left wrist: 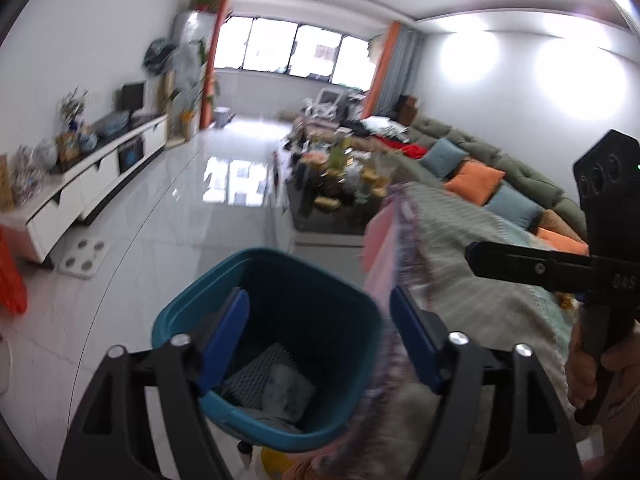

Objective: Collect trash
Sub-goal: 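Drop the tissue into the teal bin while the right gripper drops the paper cup in, then move both tools back over the bed and grasp a gold foil wrapper with the left gripper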

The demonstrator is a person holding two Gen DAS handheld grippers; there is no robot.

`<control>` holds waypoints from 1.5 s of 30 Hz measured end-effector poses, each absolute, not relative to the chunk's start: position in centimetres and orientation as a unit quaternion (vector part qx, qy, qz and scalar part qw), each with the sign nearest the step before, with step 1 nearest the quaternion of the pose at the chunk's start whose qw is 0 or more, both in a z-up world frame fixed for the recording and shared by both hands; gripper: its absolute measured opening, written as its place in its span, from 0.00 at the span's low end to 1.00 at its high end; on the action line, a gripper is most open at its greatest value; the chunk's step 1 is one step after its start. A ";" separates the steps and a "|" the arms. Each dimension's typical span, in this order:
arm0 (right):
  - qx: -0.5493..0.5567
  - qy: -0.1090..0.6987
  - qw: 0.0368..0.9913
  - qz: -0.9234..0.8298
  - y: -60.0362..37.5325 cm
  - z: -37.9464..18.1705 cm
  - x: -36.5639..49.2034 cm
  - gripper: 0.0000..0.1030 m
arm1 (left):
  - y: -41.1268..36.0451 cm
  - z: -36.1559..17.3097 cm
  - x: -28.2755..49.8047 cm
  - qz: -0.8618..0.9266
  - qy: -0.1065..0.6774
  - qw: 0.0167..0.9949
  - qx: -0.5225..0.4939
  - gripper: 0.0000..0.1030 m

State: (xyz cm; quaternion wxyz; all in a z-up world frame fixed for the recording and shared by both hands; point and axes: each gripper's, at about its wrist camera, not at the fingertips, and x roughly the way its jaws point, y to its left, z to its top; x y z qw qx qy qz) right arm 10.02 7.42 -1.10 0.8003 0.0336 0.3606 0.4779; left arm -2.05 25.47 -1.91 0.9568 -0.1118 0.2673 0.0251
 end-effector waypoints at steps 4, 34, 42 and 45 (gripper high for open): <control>0.032 0.334 0.822 0.460 3.5 0.0 8.8 0.68 | 22.0 -0.8 -3.2 -0.004 0.238 0.968 -0.085 0.93; 0.114 0.292 0.928 0.199 -25.0 -0.7 3.1 0.73 | -4.2 -4.7 -0.9 -0.329 0.307 0.893 -0.011 0.90; 0.136 0.306 0.925 0.180 -27.1 -2.6 2.8 0.73 | -6.1 -6.1 0.4 -0.360 0.355 0.862 -0.025 0.75; 0.141 0.309 0.923 0.179 -27.4 -3.1 2.7 0.73 | -7.0 -6.7 1.3 -0.372 0.377 0.848 -0.033 0.66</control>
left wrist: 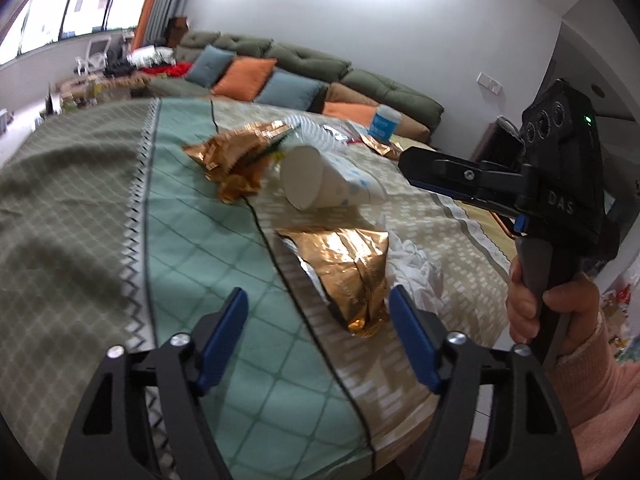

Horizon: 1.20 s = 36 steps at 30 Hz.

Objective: Collect trash
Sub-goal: 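Move both tools back over the bed and grasp a gold foil wrapper with the left gripper, then grasp the white tissue with the right gripper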

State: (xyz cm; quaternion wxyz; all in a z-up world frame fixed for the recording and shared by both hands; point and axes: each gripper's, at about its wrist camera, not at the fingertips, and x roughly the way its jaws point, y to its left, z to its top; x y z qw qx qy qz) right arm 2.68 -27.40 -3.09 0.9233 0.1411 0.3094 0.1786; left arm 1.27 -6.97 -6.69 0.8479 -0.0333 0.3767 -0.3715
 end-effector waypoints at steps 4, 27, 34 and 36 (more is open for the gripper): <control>0.144 0.320 0.920 0.178 -27.7 -3.8 2.4 0.73 | -7.4 -7.3 2.2 -0.381 0.395 0.834 -0.055 0.62; 0.139 0.378 0.890 0.215 -27.4 -6.7 -0.5 0.63 | -5.5 -6.9 2.6 -0.396 0.396 0.824 -0.087 0.09; 0.136 0.387 0.886 0.216 -26.9 -7.0 -0.3 0.50 | -3.6 -6.0 2.1 -0.382 0.381 0.838 -0.086 0.09; 0.133 0.389 0.885 0.218 -26.7 -7.1 -0.2 0.40 | -3.0 -5.8 2.0 -0.378 0.377 0.841 -0.087 0.09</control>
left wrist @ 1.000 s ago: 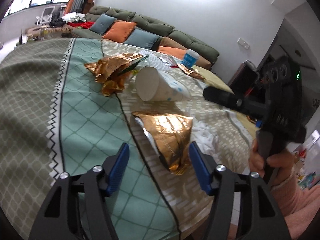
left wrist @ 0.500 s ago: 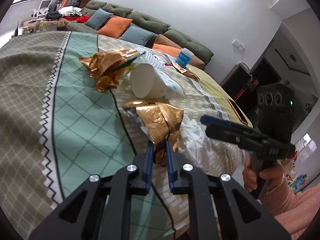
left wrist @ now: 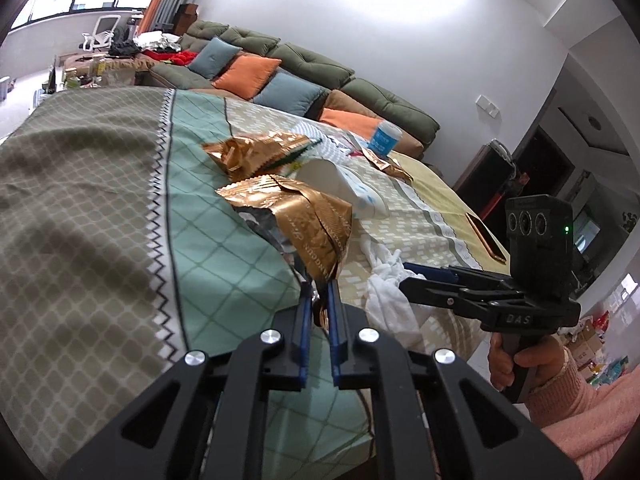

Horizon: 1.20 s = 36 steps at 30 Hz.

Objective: Collect trash
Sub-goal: 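Grasp the white tissue with the right gripper, then carry the gold foil to the teal bin and release it while the right gripper drops the tissue in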

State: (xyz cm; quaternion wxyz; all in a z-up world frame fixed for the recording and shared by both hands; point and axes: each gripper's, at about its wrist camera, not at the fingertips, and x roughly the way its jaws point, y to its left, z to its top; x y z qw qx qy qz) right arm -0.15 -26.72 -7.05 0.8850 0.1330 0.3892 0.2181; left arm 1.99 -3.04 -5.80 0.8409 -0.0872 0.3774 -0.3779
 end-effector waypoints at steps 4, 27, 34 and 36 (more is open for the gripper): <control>0.127 0.386 0.886 0.223 -26.2 -6.7 -0.3 0.33 | -2.0 -5.4 1.8 -0.367 0.371 0.848 -0.089 0.09; 0.093 0.349 0.883 0.301 -20.3 -3.4 1.1 0.16 | 5.4 -3.8 -0.8 -0.310 0.335 0.883 -0.112 0.09; 0.085 0.342 0.874 0.334 -17.5 -3.2 2.2 0.16 | 7.9 -3.1 -1.5 -0.285 0.323 0.894 -0.124 0.09; 0.078 0.340 0.872 0.343 -16.3 -3.0 2.3 0.16 | 8.6 -2.9 -1.8 -0.276 0.319 0.898 -0.126 0.09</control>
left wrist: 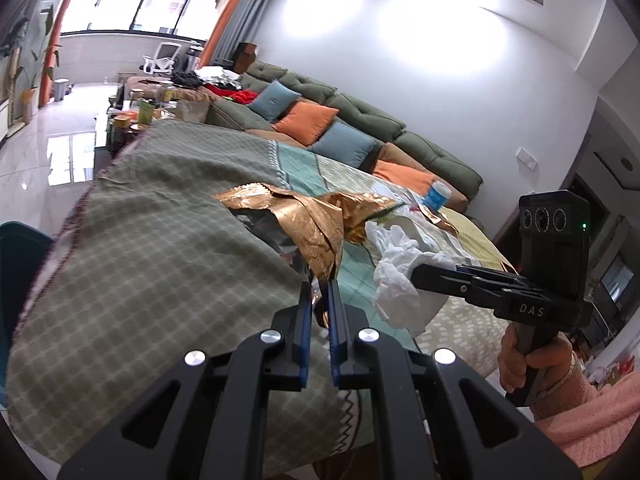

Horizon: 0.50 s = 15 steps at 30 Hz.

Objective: Collect trash
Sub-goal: 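Carry the gold foil to the teal bin and release it while the right gripper drops the tissue in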

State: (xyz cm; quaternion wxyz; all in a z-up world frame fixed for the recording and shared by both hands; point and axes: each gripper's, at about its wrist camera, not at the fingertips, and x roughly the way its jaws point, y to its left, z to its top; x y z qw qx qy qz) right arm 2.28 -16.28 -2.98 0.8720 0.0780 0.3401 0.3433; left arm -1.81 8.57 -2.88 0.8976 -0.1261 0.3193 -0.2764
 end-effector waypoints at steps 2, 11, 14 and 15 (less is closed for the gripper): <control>0.072 0.337 0.869 0.356 -15.1 -2.6 2.6 0.16 | 9.4 -2.7 -2.0 -0.265 0.316 0.902 -0.128 0.09; 0.046 0.331 0.849 0.409 -9.3 -1.9 4.0 0.16 | 14.2 -1.6 -3.1 -0.202 0.294 0.922 -0.147 0.09; 0.039 0.329 0.841 0.427 -7.2 -1.7 4.8 0.16 | 16.2 -1.3 -3.4 -0.180 0.287 0.928 -0.156 0.09; 0.037 0.329 0.839 0.432 -6.7 -1.6 5.0 0.16 | 16.7 -1.2 -3.4 -0.175 0.286 0.929 -0.159 0.09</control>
